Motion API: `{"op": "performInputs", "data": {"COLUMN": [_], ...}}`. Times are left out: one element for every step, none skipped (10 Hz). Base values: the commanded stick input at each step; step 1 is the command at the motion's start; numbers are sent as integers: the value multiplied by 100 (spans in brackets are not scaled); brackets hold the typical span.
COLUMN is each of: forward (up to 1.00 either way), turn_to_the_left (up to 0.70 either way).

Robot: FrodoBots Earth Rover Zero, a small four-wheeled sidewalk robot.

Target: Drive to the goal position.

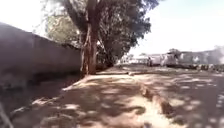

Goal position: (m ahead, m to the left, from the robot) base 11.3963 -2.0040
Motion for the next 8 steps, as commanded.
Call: {"op": "performInputs", "data": {"forward": [70, 70, 70, 70, 70, 70, 70, 70], "turn_to_the_left": [0, 0, 0, 0, 0, 0, 0, 0]}}
